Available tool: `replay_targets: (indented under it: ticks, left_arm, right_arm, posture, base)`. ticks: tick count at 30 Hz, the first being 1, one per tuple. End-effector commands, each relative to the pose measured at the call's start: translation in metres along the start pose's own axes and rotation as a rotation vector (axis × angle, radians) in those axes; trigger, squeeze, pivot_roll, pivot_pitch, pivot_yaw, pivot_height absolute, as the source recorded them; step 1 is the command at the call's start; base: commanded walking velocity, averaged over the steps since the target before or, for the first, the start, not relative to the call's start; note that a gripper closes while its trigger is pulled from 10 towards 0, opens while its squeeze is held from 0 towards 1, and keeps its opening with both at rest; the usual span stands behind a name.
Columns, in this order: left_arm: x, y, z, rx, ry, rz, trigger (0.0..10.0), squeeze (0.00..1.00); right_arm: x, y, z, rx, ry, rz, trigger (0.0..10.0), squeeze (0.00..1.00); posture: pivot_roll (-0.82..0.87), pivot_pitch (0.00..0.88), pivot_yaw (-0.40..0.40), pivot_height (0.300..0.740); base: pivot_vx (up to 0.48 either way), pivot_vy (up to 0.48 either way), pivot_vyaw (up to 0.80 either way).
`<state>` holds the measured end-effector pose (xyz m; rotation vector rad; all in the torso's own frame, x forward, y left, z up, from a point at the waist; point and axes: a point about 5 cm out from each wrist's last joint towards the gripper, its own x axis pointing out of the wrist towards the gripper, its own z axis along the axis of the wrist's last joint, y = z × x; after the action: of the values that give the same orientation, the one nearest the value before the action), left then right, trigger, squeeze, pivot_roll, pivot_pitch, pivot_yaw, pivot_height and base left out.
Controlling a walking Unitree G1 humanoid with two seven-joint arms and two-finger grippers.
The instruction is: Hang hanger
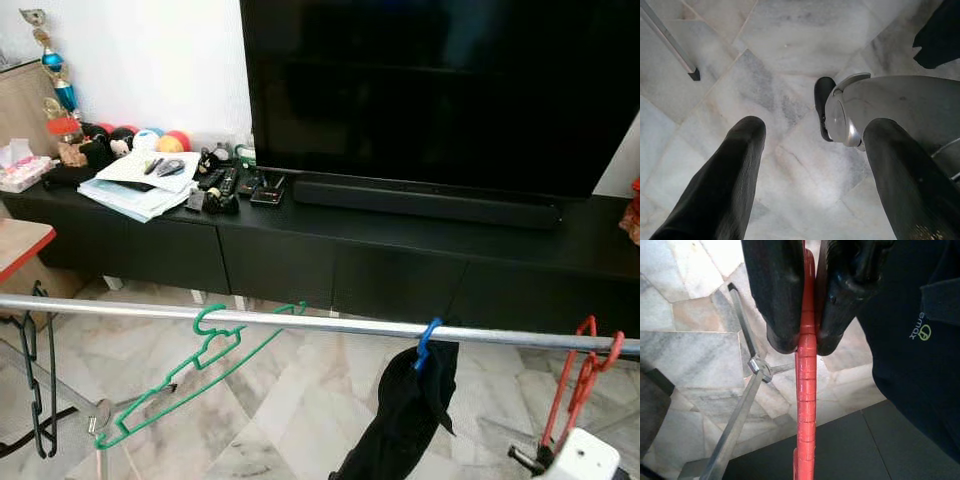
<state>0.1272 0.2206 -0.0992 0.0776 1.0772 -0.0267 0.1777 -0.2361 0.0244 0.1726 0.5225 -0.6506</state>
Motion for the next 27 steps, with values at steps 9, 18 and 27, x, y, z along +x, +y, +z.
replay_targets:
  ticks: [9, 18, 27]
  left_arm:
    - [-0.005, 0.017, -0.006, 0.035, 0.016, 0.005, 10.0, 0.00]
    - [0.001, -0.004, 0.003, 0.043, 0.007, -0.017, 10.0, 0.00]
    - [0.007, -0.037, 0.007, 0.054, 0.008, -0.053, 10.0, 0.00]
  right_arm:
    - [-0.018, -0.011, 0.001, -0.021, 0.011, 0.004, 0.0, 0.00]
    - [-0.025, -0.016, 0.004, -0.057, 0.026, 0.024, 0.0, 0.00]
    - [-0.040, -0.033, 0.010, -0.153, 0.060, 0.052, 0.0, 0.00]
  posture:
    - [-0.02, 0.000, -0.008, 0.740]
    - [-0.02, 0.000, -0.010, 0.740]
    - [-0.04, 0.004, -0.012, 0.740]
  base:
    - [0.000, 0.000, 0.00]
    - [0.000, 0.000, 0.00]
    - [0.000, 0.000, 0.00]
